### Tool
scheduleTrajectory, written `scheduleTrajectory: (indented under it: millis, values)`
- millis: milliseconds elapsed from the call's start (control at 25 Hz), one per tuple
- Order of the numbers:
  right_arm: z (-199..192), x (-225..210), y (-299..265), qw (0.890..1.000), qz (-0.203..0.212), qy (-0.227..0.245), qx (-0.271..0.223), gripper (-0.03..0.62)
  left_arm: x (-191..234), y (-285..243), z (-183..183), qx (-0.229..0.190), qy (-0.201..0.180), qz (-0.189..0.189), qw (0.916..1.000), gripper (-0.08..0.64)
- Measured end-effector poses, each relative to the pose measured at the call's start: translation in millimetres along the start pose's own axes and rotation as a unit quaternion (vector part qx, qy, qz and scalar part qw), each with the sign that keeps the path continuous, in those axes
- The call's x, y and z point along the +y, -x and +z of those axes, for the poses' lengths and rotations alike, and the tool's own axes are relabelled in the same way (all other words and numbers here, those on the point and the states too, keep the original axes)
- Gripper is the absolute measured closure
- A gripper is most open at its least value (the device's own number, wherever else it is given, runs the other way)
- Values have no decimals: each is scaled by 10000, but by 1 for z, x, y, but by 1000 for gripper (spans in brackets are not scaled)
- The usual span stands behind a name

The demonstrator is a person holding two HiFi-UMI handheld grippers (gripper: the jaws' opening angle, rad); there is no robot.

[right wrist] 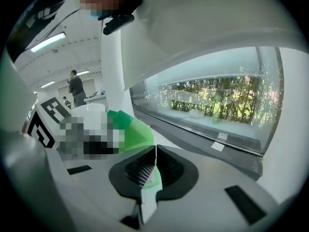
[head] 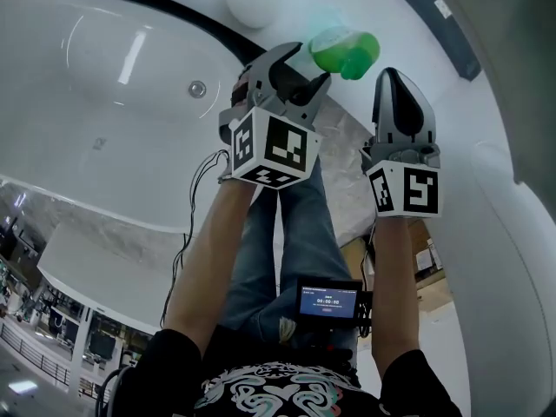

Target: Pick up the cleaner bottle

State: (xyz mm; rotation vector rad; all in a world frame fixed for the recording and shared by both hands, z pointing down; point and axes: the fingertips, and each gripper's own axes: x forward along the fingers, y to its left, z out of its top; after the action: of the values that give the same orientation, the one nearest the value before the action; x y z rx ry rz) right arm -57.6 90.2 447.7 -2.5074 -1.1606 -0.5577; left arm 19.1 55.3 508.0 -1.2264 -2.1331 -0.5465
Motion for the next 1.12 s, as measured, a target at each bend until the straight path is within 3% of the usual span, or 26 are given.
scheduleTrajectory:
  millis: [200,400,840,1120]
  values:
    - [3,-13,-11,9998,-97,-143,-42,564,-2,-14,-4,146,-158,-82,9997,319]
    - [-5,-21,-26,9993,-171,267,188,564,-2,-28,-9,231,-150,-136,9995,318]
    - [-20,-37,-53,9994,-137,-62,314,564,0,-52,-6,307,-281,-270,9988,318]
    - [-26,-34,-71,9988,140,-245,399,565,-1,-68,-2,387,-558,-372,9970,318]
